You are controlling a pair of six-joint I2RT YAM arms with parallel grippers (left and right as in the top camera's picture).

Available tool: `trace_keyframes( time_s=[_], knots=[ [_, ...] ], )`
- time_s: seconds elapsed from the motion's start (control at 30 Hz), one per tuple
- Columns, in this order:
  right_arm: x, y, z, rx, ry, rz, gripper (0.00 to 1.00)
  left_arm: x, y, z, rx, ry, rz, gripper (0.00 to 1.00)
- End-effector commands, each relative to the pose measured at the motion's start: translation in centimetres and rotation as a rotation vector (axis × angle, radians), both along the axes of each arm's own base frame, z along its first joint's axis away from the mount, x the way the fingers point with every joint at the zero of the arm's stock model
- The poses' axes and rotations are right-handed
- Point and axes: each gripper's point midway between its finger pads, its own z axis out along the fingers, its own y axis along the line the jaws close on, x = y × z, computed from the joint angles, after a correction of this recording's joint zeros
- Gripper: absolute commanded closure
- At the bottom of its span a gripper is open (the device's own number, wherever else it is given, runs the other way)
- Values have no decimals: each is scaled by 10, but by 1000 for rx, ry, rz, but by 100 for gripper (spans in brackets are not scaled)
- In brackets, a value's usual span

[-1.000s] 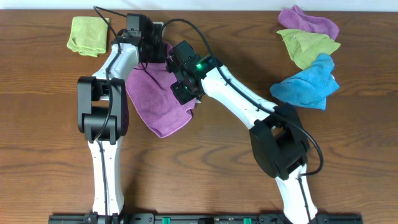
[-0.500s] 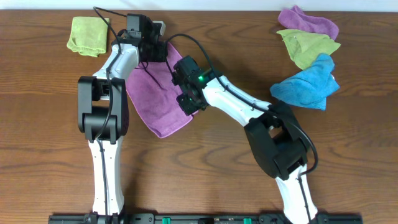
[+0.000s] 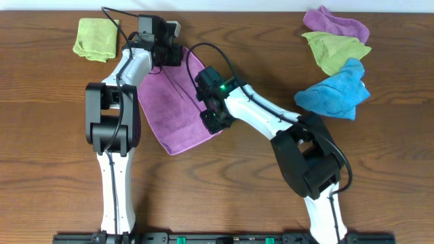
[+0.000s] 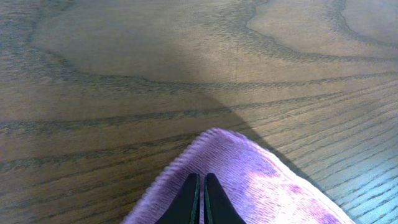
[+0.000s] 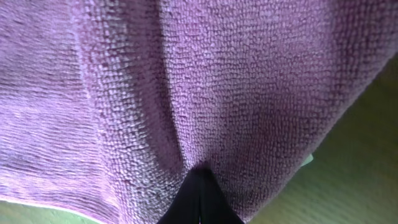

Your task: Fold the cloth

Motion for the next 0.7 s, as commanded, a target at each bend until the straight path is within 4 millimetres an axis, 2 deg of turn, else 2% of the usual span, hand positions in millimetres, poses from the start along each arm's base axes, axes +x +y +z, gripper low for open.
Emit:
trace_keyframes(
  time_s=[0.0,0.33,0.5,0.57,0.67],
  knots=[
    [-12,-21,-20,-70,60,-43,99,-3,1,-17,3,29,5,94],
    [-16,-19,-1,-48,62,-83,98,-4,-4,-14,-23,31,-12,94],
    [-16,-16,0,-46,57,-83,99,-4,-5,-9,-29,25,-15,94],
    [-13,-13,1,-33,43,-87,98,-2,-5,-2,-32,13,-17,95],
    [2,-10,15,13,-15,-100,98,8,-10,33,-59,-52,-34,95]
  ],
)
